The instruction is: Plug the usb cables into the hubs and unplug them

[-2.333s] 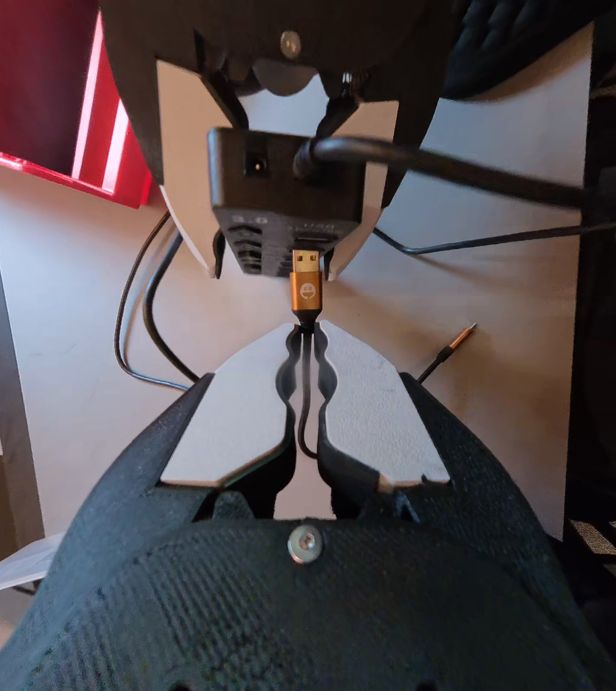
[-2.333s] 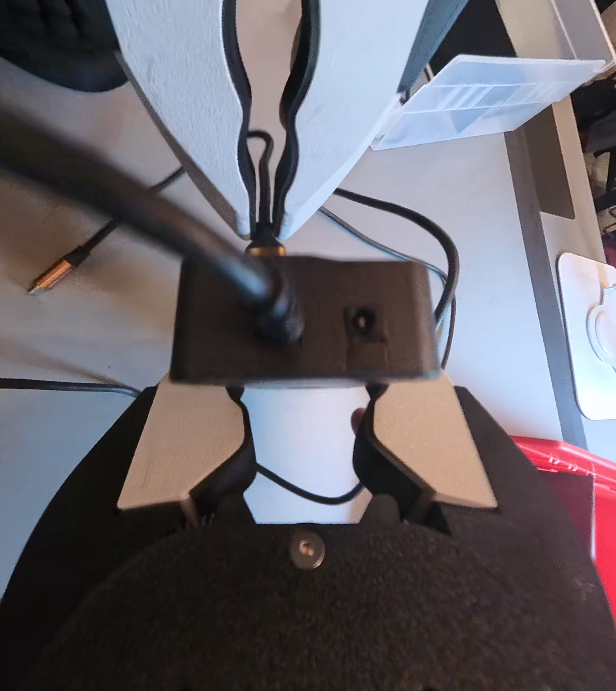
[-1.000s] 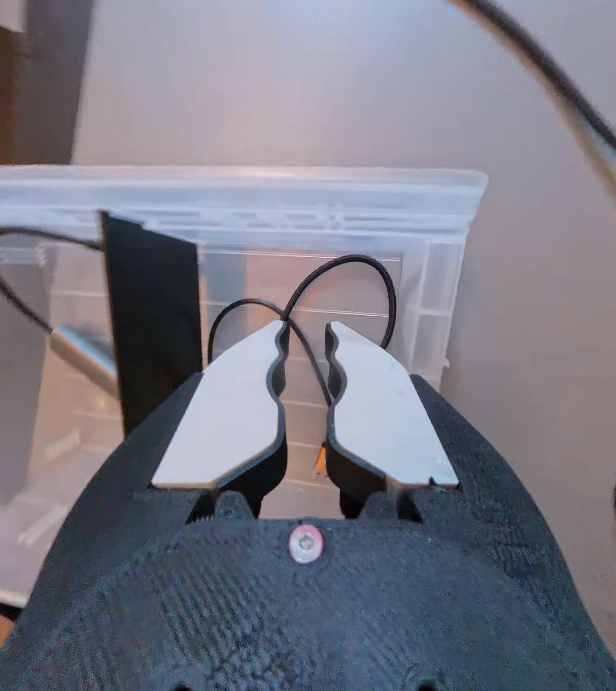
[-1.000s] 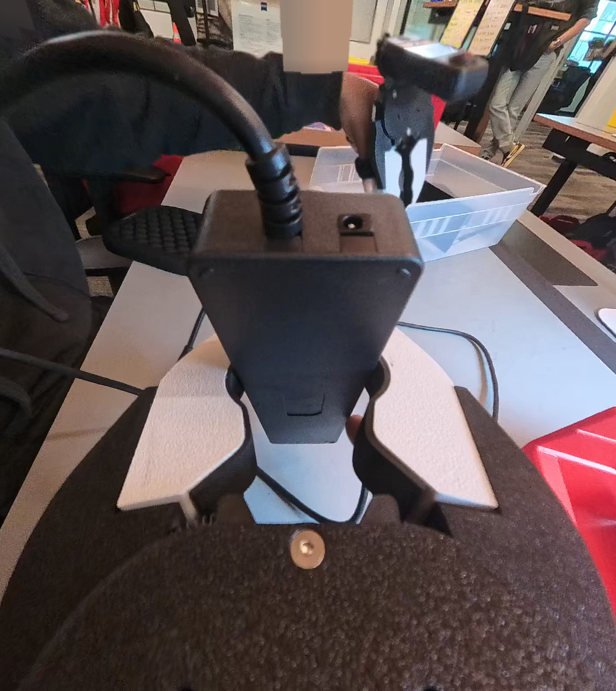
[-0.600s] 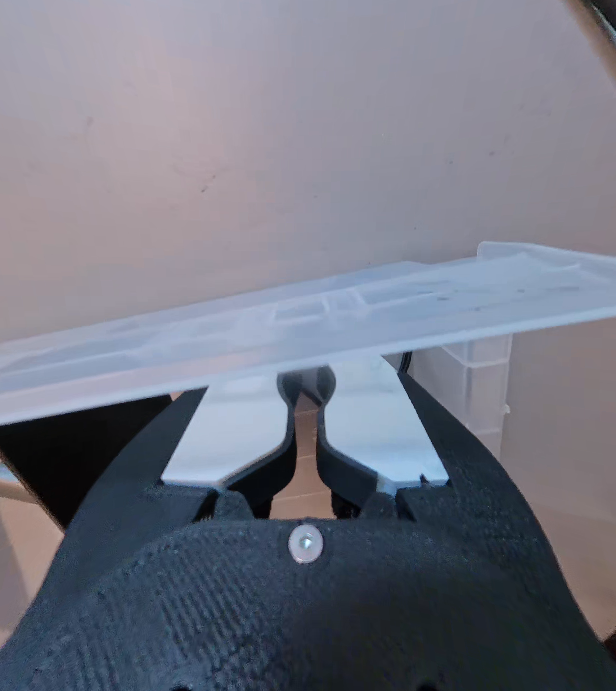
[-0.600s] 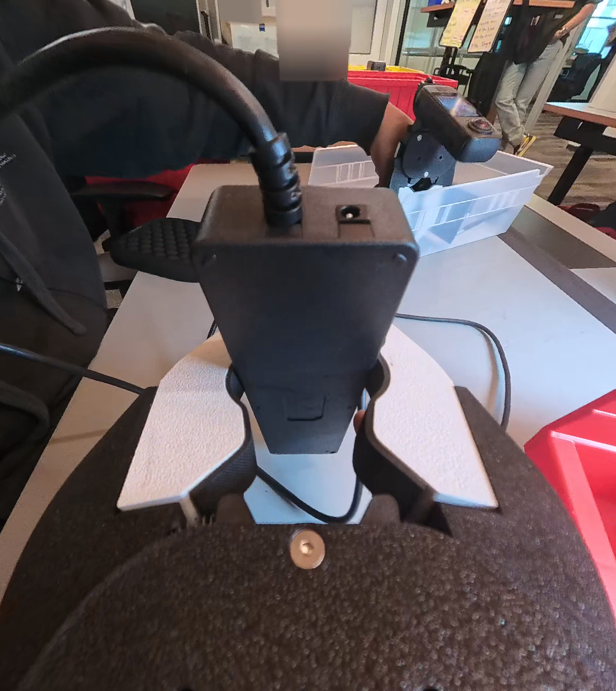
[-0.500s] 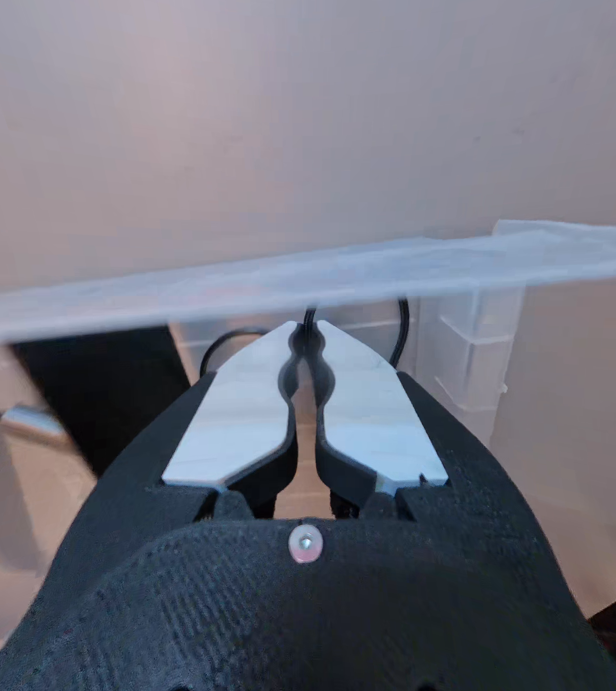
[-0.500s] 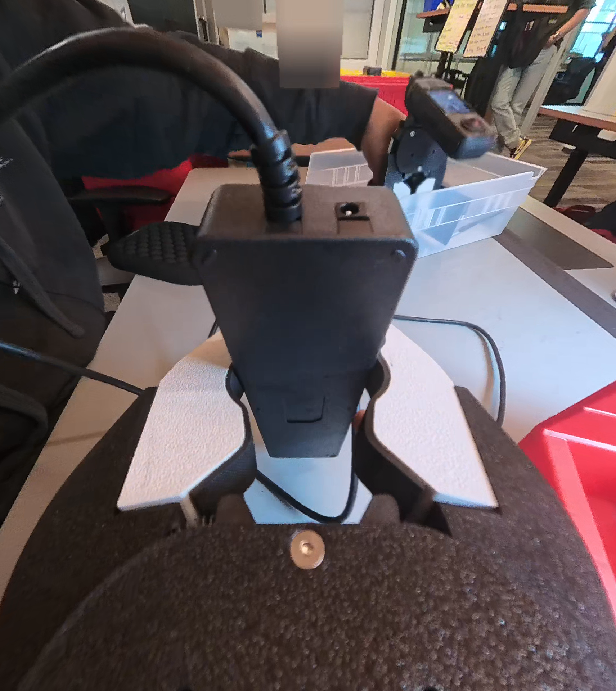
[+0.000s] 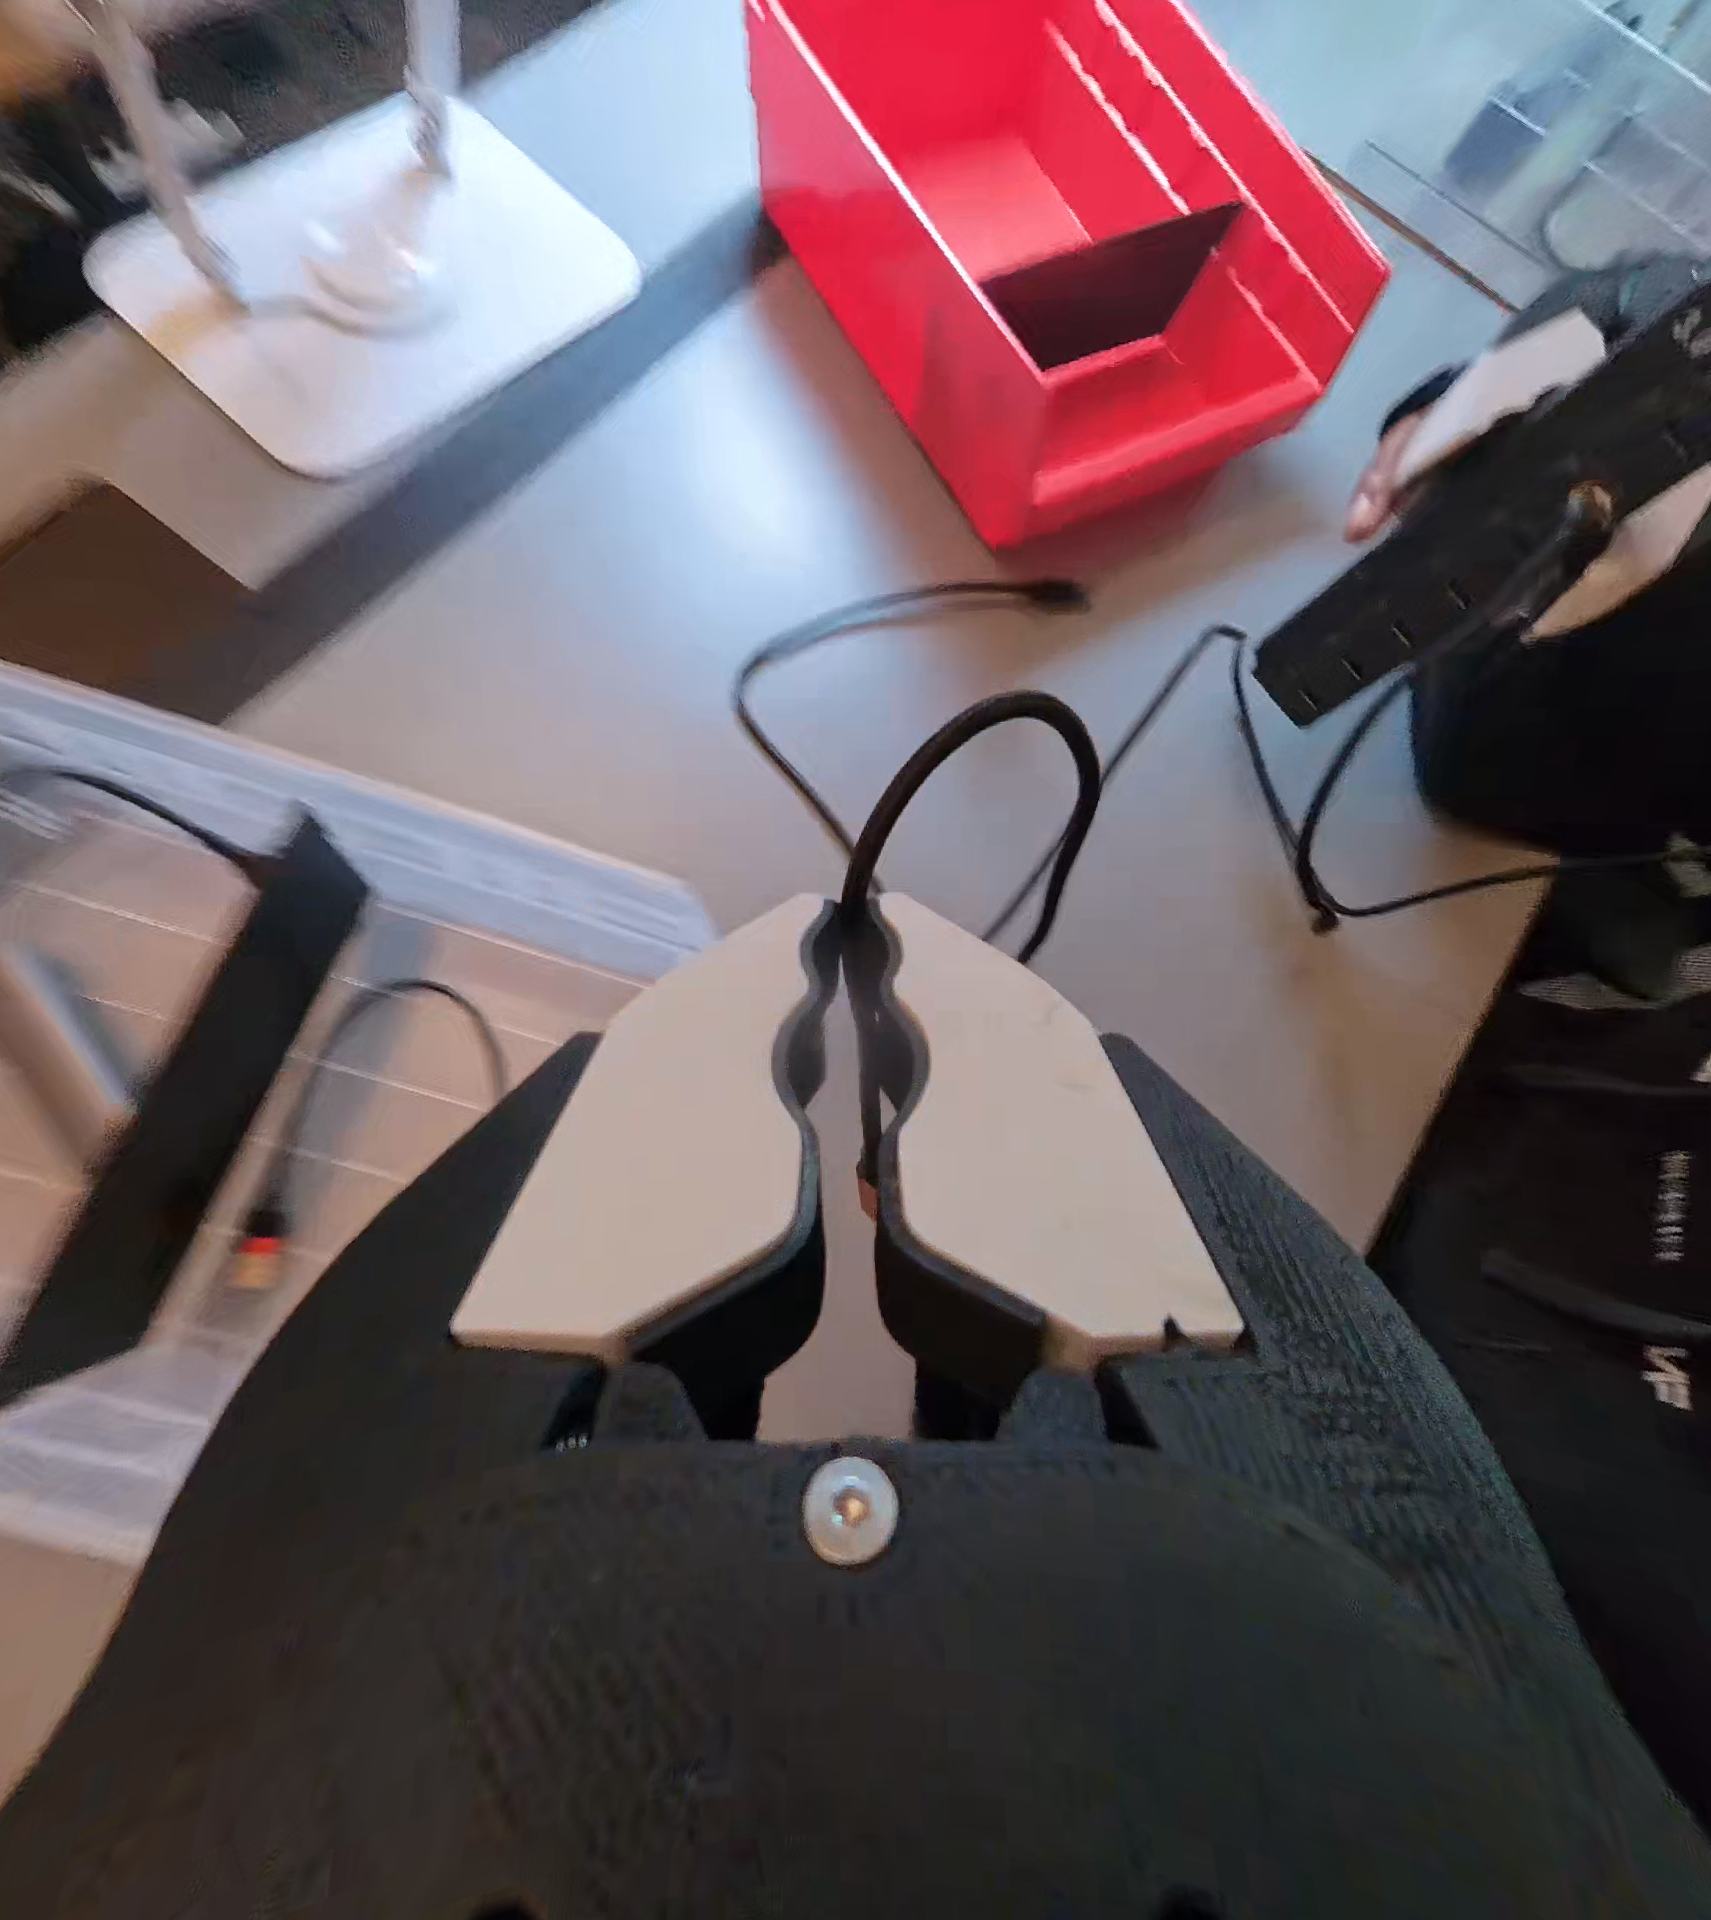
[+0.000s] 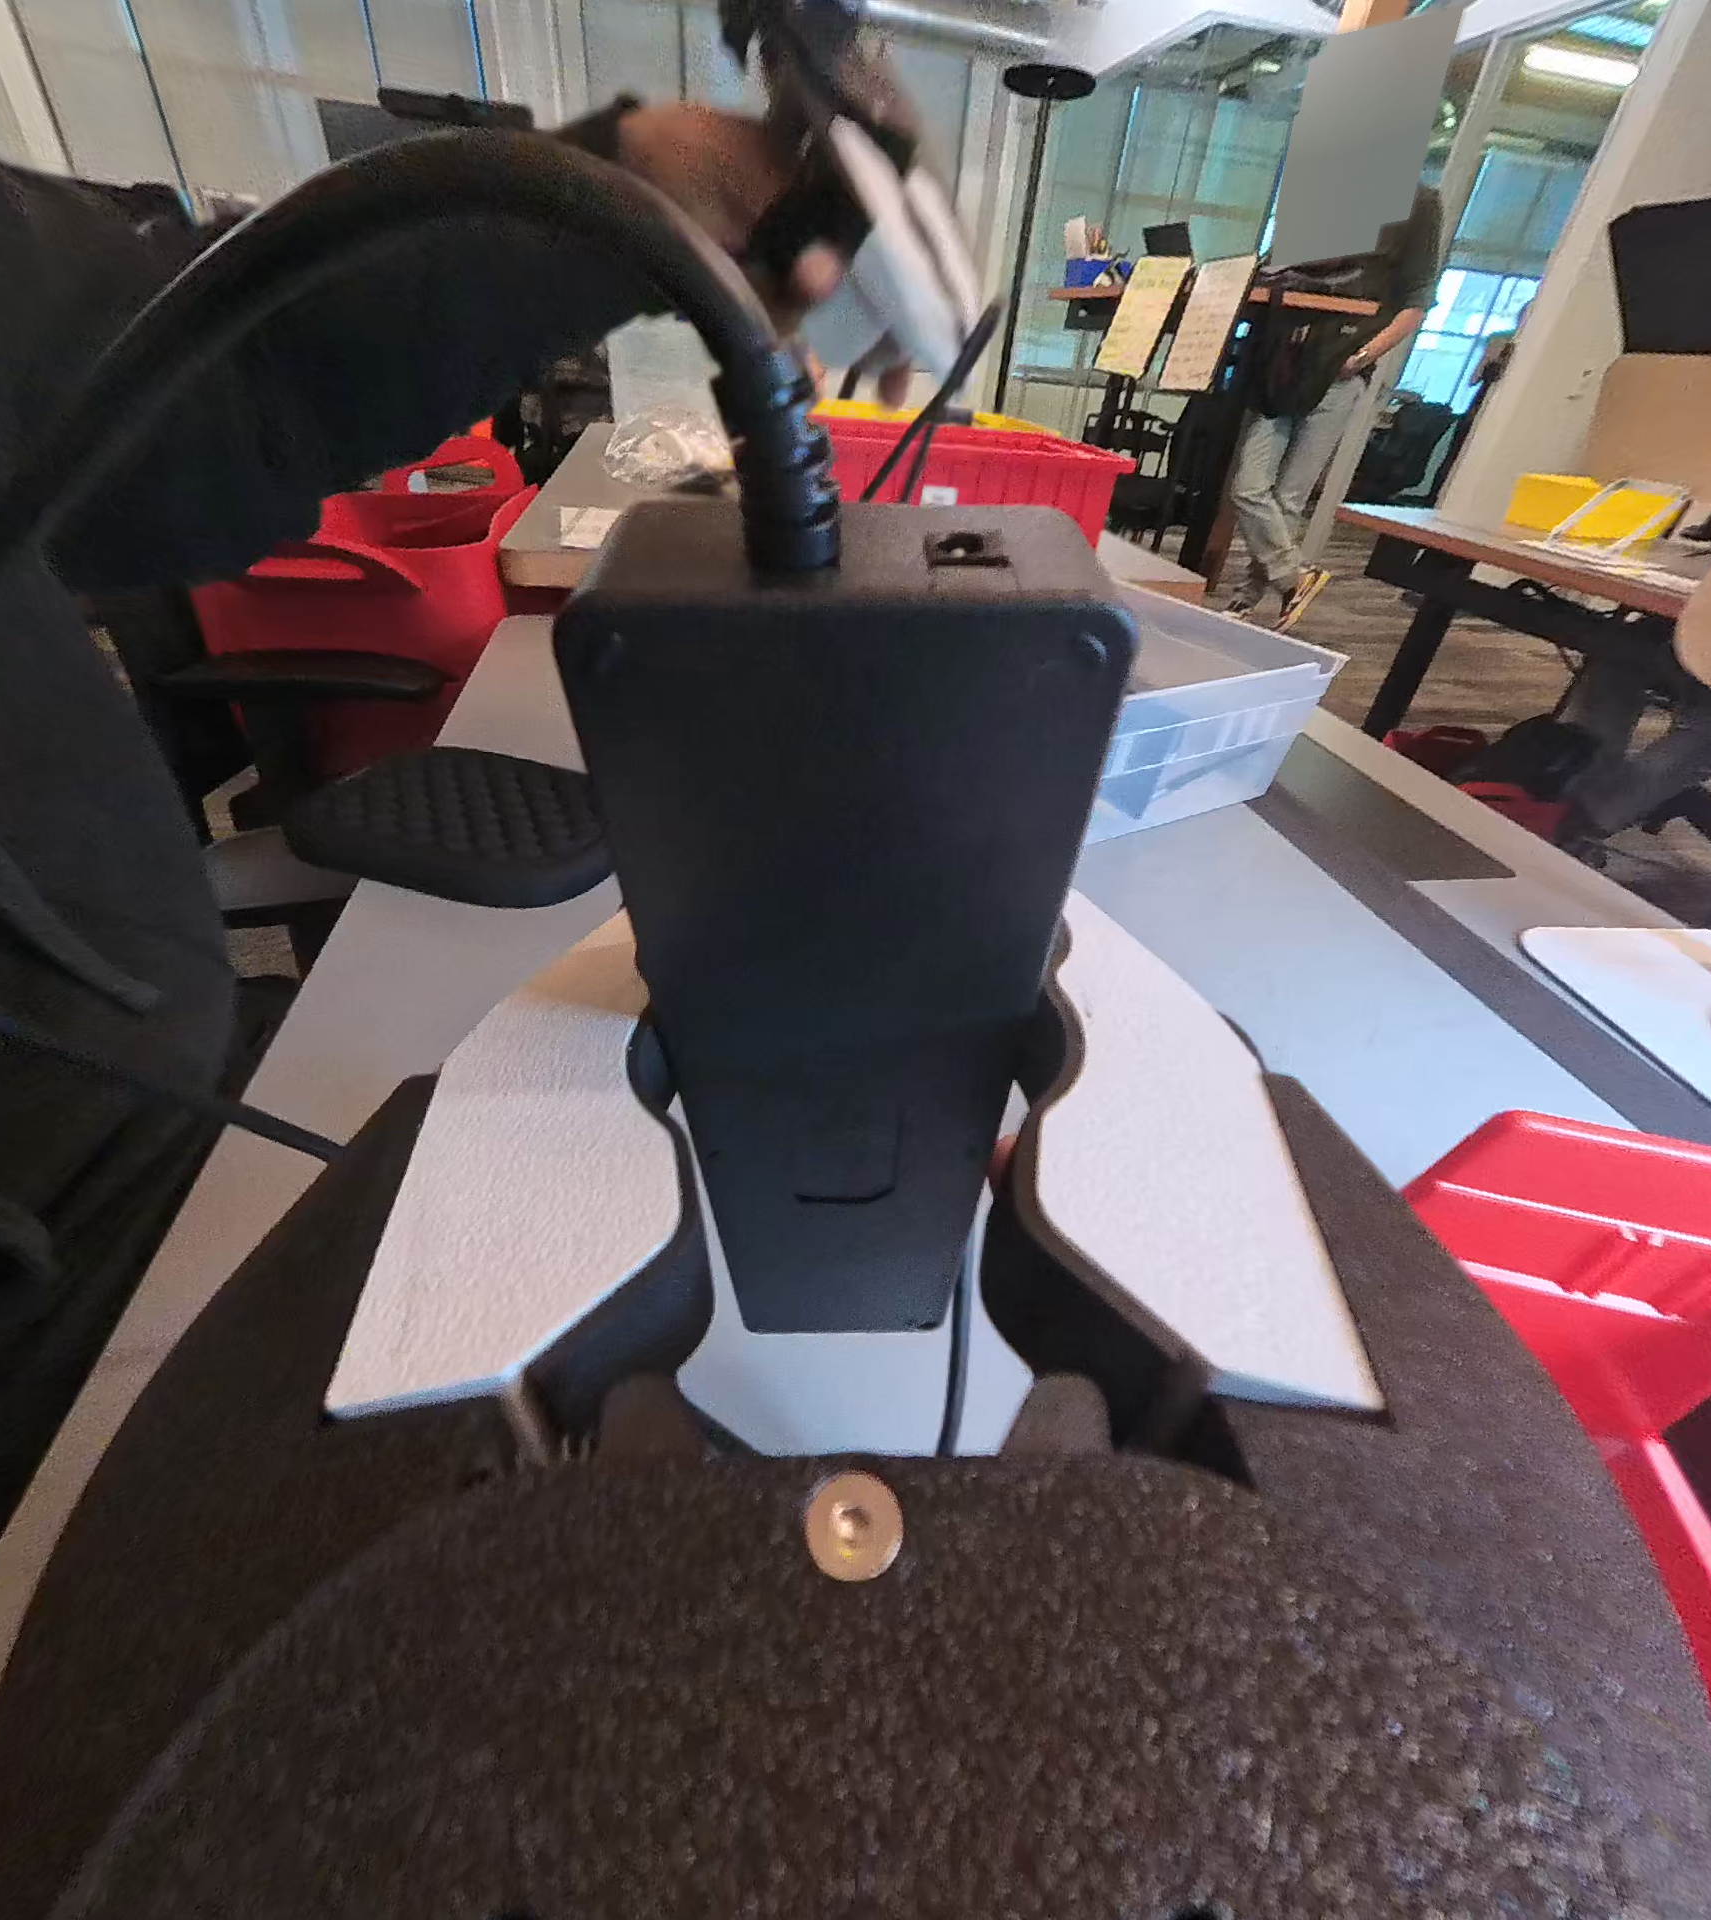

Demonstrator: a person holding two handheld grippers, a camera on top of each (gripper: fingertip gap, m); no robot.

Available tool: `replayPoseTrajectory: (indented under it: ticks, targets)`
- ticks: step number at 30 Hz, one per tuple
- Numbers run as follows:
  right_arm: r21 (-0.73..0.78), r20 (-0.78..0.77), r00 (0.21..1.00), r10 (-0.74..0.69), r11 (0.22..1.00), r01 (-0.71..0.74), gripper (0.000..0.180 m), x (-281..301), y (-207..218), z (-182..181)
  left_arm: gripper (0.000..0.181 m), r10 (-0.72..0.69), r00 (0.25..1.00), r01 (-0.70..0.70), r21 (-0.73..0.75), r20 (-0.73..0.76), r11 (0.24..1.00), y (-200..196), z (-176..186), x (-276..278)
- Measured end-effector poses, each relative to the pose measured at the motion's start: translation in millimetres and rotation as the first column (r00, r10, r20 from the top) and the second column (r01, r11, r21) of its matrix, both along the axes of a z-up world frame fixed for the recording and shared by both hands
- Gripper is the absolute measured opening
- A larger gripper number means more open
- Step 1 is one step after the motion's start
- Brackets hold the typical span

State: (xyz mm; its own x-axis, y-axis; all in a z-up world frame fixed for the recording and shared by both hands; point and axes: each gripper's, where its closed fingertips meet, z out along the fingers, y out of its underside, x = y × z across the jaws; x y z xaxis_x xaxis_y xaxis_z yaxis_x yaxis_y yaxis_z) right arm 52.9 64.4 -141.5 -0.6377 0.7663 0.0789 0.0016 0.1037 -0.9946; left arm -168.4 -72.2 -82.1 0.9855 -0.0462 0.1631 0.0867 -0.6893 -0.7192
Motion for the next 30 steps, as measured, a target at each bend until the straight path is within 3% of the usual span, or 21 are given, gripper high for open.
replayPoseTrajectory:
  ticks: [5, 8, 11, 15, 18, 24, 28, 30]
  targets:
    - [-0.019, -0.024, 0.999, -0.041, 0.999, 0.041, 0.065, 3.3, 11.6, 6.9, 0.004, 0.046, 0.975, -0.005, -0.186, 0.218, 0.983, -27.9, -123.9, 36.1]
    - [-0.017, -0.022, 0.998, -0.052, 0.999, 0.051, 0.065, 2.0, 14.3, 6.2, 0.01, -0.007, 0.979, 0.063, -0.273, 0.202, 0.96, -49.5, -179.4, 47.6]
    - [-0.018, -0.008, 0.999, -0.053, 0.998, 0.053, 0.065, -1.3, 15.6, 2.3, 0.023, -0.258, 0.962, 0.224, -0.283, -0.09, 0.933, -55.8, -180.2, 49.5]
    - [-0.019, 0.015, 0.999, -0.051, 0.998, 0.052, 0.065, -5.7, 15.8, -4.4, 0.028, -0.61, 0.715, 0.502, -0.357, -0.341, 0.788, -43.9, -170.7, 81.9]
    - [-0.023, 0.024, 0.998, -0.051, 0.998, 0.051, 0.065, -5.9, 16.2, -8.0, 0.029, -0.773, 0.536, 0.635, -0.441, -0.34, 0.635, -32.7, -189.1, 106.3]
    - [-0.039, 0.03, 0.997, -0.07, 0.997, 0.071, 0.065, -4.0, 22.2, -11.0, 0.029, -0.917, 0.334, 0.774, -0.493, -0.217, 0.399, -19.8, -214.9, 127.9]
    - [-0.044, 0.037, 0.996, -0.078, 0.996, 0.079, 0.065, -4.7, 26.5, -13.1, 0.027, -0.957, 0.245, 0.809, -0.511, -0.158, 0.291, -20.7, -222.3, 136.5]
    - [-0.043, 0.044, 0.996, -0.078, 0.996, 0.079, 0.065, -5.2, 27.4, -15.2, 0.023, -0.96, 0.244, 0.827, -0.488, -0.14, 0.281, -17.7, -222.1, 142.2]
